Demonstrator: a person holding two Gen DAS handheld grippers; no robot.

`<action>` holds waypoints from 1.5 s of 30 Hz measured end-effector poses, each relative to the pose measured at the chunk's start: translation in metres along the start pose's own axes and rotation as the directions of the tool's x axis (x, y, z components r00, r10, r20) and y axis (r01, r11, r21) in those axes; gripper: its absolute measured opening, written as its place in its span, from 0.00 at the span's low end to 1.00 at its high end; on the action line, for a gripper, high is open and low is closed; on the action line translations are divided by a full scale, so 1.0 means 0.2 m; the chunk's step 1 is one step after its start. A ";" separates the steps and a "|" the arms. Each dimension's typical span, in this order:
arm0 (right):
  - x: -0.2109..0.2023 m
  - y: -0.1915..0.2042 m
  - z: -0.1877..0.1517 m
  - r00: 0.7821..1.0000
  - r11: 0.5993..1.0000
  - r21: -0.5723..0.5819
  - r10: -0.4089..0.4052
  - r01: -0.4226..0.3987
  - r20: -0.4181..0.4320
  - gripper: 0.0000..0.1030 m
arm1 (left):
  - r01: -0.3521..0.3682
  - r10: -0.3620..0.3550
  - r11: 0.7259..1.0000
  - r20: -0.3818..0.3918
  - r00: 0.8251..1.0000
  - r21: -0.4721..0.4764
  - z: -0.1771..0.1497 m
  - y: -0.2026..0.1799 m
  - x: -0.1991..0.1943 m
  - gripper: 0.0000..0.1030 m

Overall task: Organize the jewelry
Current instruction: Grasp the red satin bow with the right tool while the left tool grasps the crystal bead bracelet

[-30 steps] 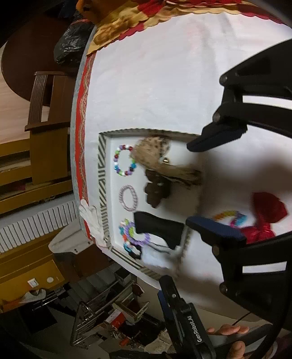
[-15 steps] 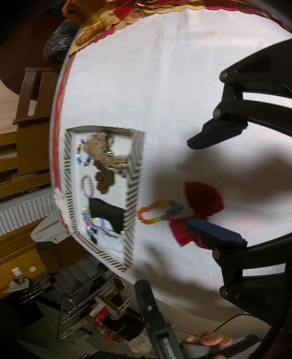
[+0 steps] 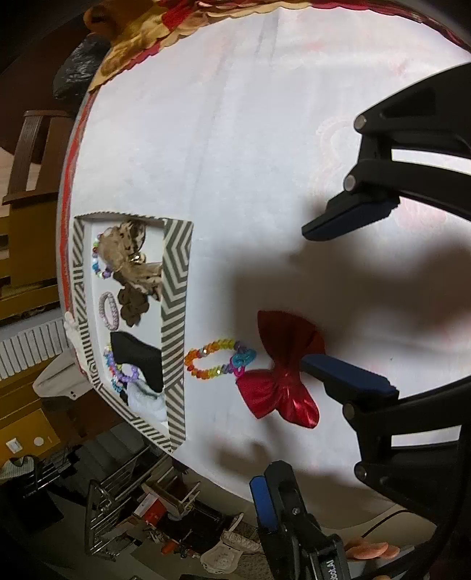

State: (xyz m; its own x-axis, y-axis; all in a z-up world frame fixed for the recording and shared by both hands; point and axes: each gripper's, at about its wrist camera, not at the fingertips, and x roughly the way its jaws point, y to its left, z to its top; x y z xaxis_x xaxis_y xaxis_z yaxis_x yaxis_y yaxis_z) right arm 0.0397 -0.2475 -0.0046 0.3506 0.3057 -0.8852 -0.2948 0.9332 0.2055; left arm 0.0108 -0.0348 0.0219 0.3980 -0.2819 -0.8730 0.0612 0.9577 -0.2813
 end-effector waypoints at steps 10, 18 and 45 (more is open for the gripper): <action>0.04 -0.02 0.01 1.000 1.000 0.019 0.007 -0.006 -0.020 0.66 | -0.040 0.034 0.994 -0.052 0.998 -0.102 0.17 0.07 0.17 0.58; 0.02 -0.03 -0.01 1.000 1.000 0.022 0.020 -0.019 -0.021 0.66 | -0.154 0.145 0.982 -0.085 0.986 -0.110 0.34 0.04 0.34 0.58; 0.10 0.25 0.11 0.985 0.878 -0.447 0.136 -0.171 -0.110 0.66 | -0.192 0.186 0.979 -0.094 0.978 -0.062 0.31 0.31 0.36 0.04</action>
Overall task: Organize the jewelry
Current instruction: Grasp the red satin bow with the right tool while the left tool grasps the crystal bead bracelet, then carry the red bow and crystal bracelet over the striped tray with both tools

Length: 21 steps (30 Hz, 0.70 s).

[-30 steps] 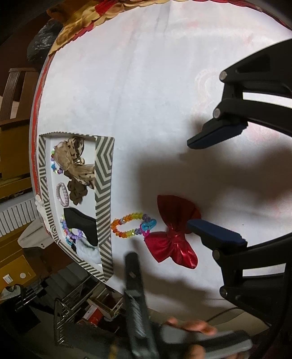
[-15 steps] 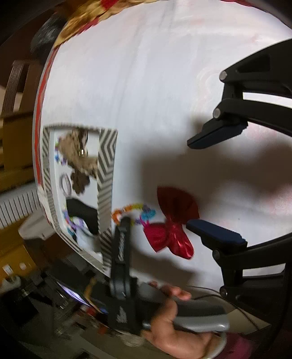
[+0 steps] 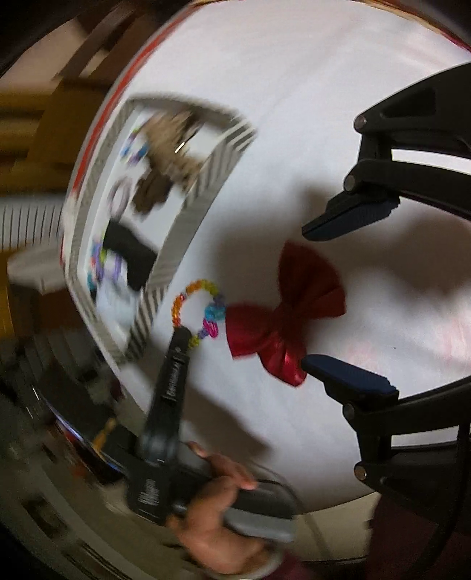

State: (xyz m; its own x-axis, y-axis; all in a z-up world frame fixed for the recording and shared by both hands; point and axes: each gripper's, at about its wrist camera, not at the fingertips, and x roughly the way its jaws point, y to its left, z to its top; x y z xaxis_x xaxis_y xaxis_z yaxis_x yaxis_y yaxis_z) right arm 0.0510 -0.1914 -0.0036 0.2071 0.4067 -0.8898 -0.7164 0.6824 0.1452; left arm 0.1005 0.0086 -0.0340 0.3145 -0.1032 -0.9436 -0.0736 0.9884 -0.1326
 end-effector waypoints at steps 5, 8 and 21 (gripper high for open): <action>0.10 0.07 0.09 0.995 0.982 -0.190 0.003 -0.021 -0.095 0.66 | 0.011 -0.011 0.999 -0.004 1.000 -0.047 -0.05 0.13 -0.05 0.04; 0.16 0.11 0.11 0.989 0.958 -0.285 -0.009 -0.033 -0.145 0.66 | 0.023 -0.023 0.997 -0.007 1.000 -0.070 -0.08 0.18 -0.07 0.04; 0.24 0.09 0.08 0.992 0.982 -0.188 -0.024 0.000 -0.124 0.20 | 0.043 -0.043 0.992 -0.003 0.999 -0.120 -0.08 0.23 -0.06 0.04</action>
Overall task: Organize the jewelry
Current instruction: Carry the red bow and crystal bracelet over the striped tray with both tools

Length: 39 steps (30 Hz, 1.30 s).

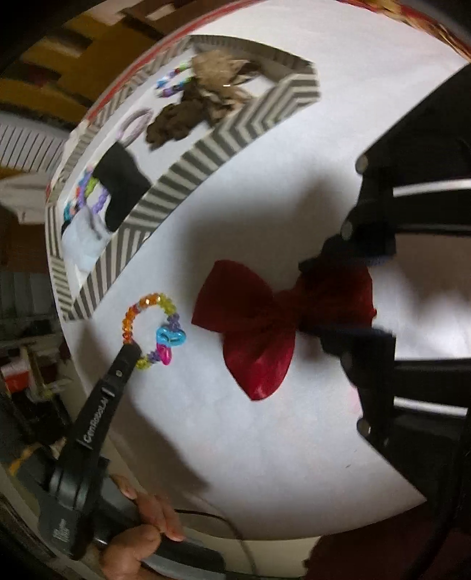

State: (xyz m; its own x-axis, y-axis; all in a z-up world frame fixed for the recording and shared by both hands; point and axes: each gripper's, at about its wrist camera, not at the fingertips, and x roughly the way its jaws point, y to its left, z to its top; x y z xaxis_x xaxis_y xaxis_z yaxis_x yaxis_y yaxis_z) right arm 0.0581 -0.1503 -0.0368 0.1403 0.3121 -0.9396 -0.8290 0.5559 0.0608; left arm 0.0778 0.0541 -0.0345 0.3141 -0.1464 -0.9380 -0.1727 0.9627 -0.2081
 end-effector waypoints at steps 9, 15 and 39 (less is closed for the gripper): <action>-0.16 -0.10 -0.15 0.994 0.964 0.265 0.000 -0.030 0.113 0.15 | 0.040 -0.039 0.999 0.046 0.998 -0.008 0.04 -0.02 -0.14 0.04; -0.28 -0.12 -0.22 0.981 0.924 0.376 -0.010 -0.065 0.195 0.15 | 0.040 -0.041 0.999 0.083 0.996 0.020 0.07 -0.07 -0.26 0.04; -0.49 -0.28 -0.06 0.955 0.863 0.505 -0.173 0.030 0.240 0.15 | 0.014 -0.047 0.987 0.204 0.978 0.160 0.23 -0.38 -0.50 0.04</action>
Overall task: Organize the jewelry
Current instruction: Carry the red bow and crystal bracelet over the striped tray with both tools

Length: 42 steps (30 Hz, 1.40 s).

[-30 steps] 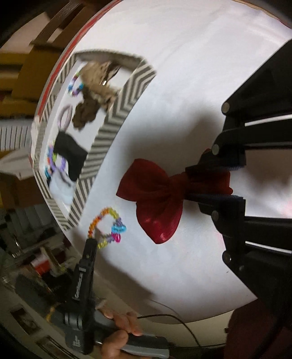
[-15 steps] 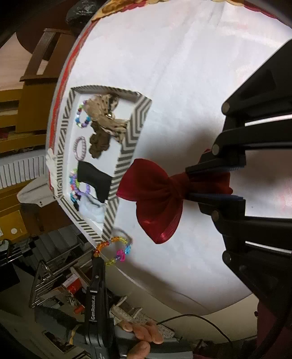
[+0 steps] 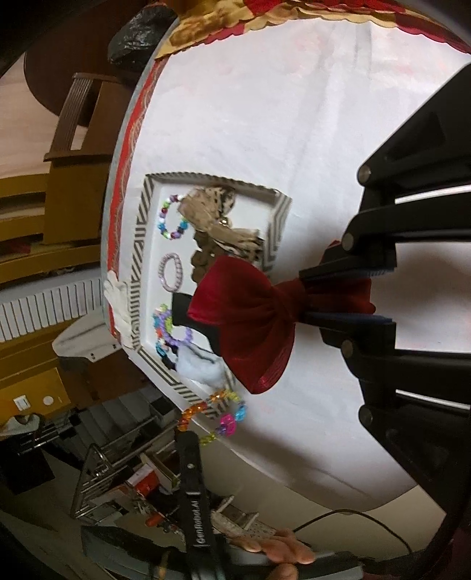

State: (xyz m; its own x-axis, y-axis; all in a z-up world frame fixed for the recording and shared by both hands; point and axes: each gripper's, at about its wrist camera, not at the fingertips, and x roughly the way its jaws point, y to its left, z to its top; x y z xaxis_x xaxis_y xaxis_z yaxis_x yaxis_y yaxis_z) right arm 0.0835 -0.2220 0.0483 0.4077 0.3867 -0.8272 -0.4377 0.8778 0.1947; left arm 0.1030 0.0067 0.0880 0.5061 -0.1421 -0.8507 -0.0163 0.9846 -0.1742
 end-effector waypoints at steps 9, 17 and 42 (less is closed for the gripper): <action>0.08 -0.08 0.14 1.000 0.999 0.043 -0.015 0.015 0.005 0.15 | 0.009 -0.009 0.999 0.000 1.000 0.039 0.14 -0.07 0.06 0.04; 0.21 -0.15 0.32 1.000 0.995 0.093 -0.019 0.019 0.006 0.15 | 0.007 -0.006 0.998 -0.004 1.000 0.063 0.30 -0.10 0.16 0.04; 0.94 -0.37 0.75 0.983 0.974 0.197 -0.078 0.111 -0.169 0.17 | -0.009 -0.006 0.995 -0.141 0.990 -0.102 0.45 0.26 0.72 0.04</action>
State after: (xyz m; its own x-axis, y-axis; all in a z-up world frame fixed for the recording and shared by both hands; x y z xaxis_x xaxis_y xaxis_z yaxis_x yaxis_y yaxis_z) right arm 0.3133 -0.1720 -0.0430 0.2991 0.2640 -0.9170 -0.2233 0.9537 0.2017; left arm 0.2522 0.0458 0.0012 0.3796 -0.1606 -0.9111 -0.1089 0.9702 -0.2164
